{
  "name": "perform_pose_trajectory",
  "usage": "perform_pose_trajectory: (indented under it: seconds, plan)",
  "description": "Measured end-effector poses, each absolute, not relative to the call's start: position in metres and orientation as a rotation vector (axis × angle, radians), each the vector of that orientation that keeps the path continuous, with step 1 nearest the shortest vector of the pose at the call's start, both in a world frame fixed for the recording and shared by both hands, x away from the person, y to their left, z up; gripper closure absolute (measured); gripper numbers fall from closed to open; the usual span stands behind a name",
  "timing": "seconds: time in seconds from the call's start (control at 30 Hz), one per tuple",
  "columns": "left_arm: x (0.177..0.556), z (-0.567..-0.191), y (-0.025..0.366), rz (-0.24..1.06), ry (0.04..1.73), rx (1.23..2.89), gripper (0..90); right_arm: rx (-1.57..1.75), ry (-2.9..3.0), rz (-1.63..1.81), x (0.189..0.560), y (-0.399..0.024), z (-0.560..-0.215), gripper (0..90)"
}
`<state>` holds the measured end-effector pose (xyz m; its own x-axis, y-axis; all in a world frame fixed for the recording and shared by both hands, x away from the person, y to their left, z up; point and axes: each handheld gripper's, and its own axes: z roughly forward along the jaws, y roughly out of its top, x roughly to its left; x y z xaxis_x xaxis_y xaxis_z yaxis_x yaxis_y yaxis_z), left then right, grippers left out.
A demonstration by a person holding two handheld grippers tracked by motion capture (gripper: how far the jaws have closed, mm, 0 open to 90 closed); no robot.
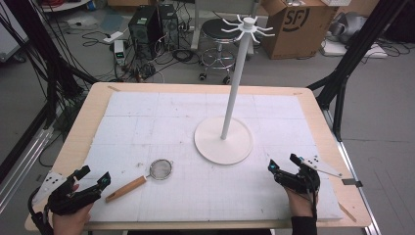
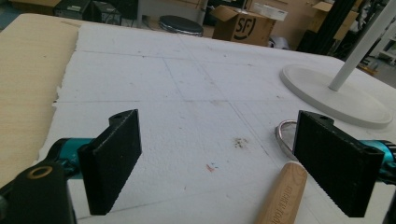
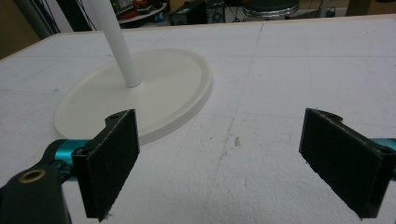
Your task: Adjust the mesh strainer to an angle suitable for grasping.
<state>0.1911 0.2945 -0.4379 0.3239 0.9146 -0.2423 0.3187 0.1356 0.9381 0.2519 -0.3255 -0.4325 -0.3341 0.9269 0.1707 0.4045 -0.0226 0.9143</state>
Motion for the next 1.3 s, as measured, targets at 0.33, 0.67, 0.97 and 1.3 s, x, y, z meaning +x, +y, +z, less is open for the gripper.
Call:
perform_pose_trajectory:
  seconds: [0.33,0.67,0.97,1.3]
  plan:
    - [0.191,-0.438,0.295,0.635,1.216,1.423,16.5,1.389,1.760,1.339,0.253,-0.325,-0.433,11.4]
    - [0.181,-0.435,0.293,0.652,1.213,1.391,27.1,1.380,1.767,1.336,0.254,-0.324,-0.433,11.4]
    - [0.181,-0.437,0.294,0.620,1.256,1.357,59.7,1.376,1.765,1.343,0.254,-0.323,-0.433,11.4]
    - [0.182,-0.438,0.295,0.588,1.251,1.376,83.8,1.341,1.792,1.343,0.254,-0.319,-0.432,11.4]
